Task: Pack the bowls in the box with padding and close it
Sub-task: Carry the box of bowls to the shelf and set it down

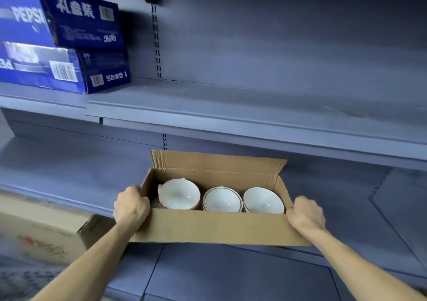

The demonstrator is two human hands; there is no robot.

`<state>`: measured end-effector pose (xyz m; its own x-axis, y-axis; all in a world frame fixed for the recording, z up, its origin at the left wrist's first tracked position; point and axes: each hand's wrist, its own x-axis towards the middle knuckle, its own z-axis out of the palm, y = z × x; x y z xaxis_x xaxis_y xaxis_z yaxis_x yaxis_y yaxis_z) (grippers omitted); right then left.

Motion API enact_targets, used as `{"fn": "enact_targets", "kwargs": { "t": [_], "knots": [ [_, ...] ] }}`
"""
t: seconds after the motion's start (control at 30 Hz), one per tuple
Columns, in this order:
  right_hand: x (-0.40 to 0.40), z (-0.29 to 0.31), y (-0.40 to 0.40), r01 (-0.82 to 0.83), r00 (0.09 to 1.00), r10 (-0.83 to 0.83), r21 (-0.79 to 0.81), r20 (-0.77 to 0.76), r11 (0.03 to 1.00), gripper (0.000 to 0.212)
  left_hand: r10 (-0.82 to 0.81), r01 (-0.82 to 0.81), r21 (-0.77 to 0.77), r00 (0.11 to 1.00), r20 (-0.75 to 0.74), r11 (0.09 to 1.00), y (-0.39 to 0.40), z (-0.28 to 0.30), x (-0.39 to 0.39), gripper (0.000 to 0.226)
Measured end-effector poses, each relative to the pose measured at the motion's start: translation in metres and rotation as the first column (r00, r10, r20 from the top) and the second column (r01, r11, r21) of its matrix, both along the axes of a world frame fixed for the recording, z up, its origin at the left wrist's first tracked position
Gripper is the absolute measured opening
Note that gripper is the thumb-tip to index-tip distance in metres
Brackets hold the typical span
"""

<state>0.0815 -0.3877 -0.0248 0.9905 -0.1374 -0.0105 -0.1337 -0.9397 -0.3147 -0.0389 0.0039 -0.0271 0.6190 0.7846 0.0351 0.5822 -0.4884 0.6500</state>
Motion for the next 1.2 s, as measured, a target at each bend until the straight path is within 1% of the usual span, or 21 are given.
{"fn": "enact_targets", "kwargs": {
  "t": [0.13, 0.3, 0.43, 0.53, 0.6, 0.73, 0.8, 0.93, 1.03, 1.2],
  "knots": [
    [-0.059, 0.007, -0.028, -0.002, 0.999, 0.002, -0.008, -0.053, 1.0, 0.014, -0.004, 0.003, -0.025, 0.999, -0.047, 1.0, -0.026, 0.016, -0.059, 0.026],
    [-0.131, 0.034, -0.062, 0.025, 0.996, -0.028, -0.039, -0.082, 0.999, 0.023, -0.035, 0.033, -0.031, 0.997, -0.064, 0.999, -0.06, 0.044, -0.13, 0.028],
    [-0.182, 0.073, -0.087, 0.071, 0.992, -0.075, -0.045, -0.105, 0.997, 0.024, -0.052, 0.049, -0.043, 0.996, -0.066, 0.998, -0.085, 0.084, -0.172, 0.03],
    [-0.215, 0.115, -0.102, 0.109, 0.988, -0.112, -0.03, -0.109, 0.994, 0.02, -0.082, 0.08, -0.043, 0.995, -0.053, 0.996, -0.098, 0.129, -0.19, 0.027],
    [-0.237, 0.146, -0.11, 0.142, 0.985, -0.143, -0.019, -0.099, 0.99, 0.017, -0.11, 0.108, -0.037, 0.993, -0.046, 0.993, -0.106, 0.159, -0.199, 0.025],
    [-0.281, 0.205, -0.13, 0.2, 0.978, -0.2, -0.001, -0.055, 0.98, 0.021, -0.178, 0.177, -0.036, 0.984, -0.018, 0.984, -0.12, 0.216, -0.212, 0.02],
    [-0.302, 0.23, -0.143, 0.244, 0.969, -0.244, 0.013, -0.035, 0.97, 0.021, -0.218, 0.217, -0.033, 0.976, -0.016, 0.976, -0.131, 0.24, -0.215, 0.022],
    [-0.34, 0.274, -0.172, 0.353, 0.935, -0.352, 0.059, -0.03, 0.934, 0.02, -0.321, 0.322, -0.022, 0.946, 0.035, 0.947, -0.161, 0.287, -0.209, 0.031],
    [-0.369, 0.305, -0.203, 0.435, 0.9, -0.435, 0.068, -0.008, 0.898, 0.023, -0.411, 0.412, 0.001, 0.91, 0.051, 0.911, -0.193, 0.316, -0.197, 0.03],
    [-0.425, 0.351, -0.259, 0.564, 0.821, -0.569, 0.085, 0.055, 0.822, 0.011, -0.571, 0.573, -0.01, 0.818, 0.074, 0.82, -0.264, 0.357, -0.182, 0.022]
  ]
}}
